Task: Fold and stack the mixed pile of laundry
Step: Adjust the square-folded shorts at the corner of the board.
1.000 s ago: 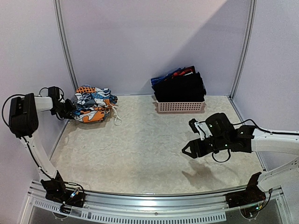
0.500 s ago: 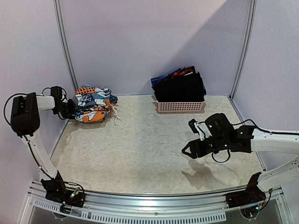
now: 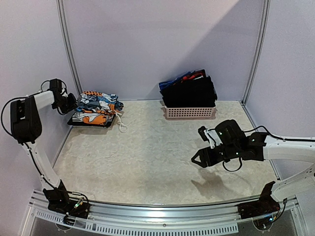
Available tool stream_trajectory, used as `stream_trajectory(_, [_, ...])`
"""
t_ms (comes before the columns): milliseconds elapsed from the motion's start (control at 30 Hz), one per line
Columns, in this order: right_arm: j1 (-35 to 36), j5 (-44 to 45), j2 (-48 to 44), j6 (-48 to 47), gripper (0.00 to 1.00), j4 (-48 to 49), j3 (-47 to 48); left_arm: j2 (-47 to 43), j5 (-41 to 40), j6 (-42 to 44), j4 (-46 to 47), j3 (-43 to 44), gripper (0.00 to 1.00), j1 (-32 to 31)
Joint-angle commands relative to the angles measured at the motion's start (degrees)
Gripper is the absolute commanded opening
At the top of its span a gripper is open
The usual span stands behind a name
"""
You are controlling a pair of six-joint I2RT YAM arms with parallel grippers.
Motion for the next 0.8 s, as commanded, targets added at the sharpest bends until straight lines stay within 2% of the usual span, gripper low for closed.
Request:
stream_trajectory(0, [0.43,0.48,1.12,-0.46,0.62,0.34,0.56,3.47,-0.14,1.57,-3.03,2.52,0.00,2.31])
stream_trajectory(133, [0.44,0.40,1.45,-0.42,0.62,0.29,0.60,6.12,-0.39,2.08,-4.10,4.66,0.04,3.71])
stream_trajectory(300, [0.36,0.48,1.80,-0.50,0.62,0.16,0.82,5.52,1.42,1.93,-2.74,3.76,0.44,3.84])
stream_trajectory(433, [0.45,0.48,2.02,-0.64,0.62,0.09,0.86,0.54,-1.03,2.43,-2.51,1.22,0.67,2.80])
stream_trajectory(767, [0.47,1.07,0.68,-0.51,0.63,-0.13,0.87,-18.08,-20.33,5.04,-3.34,-8.40,0.89,-6.12])
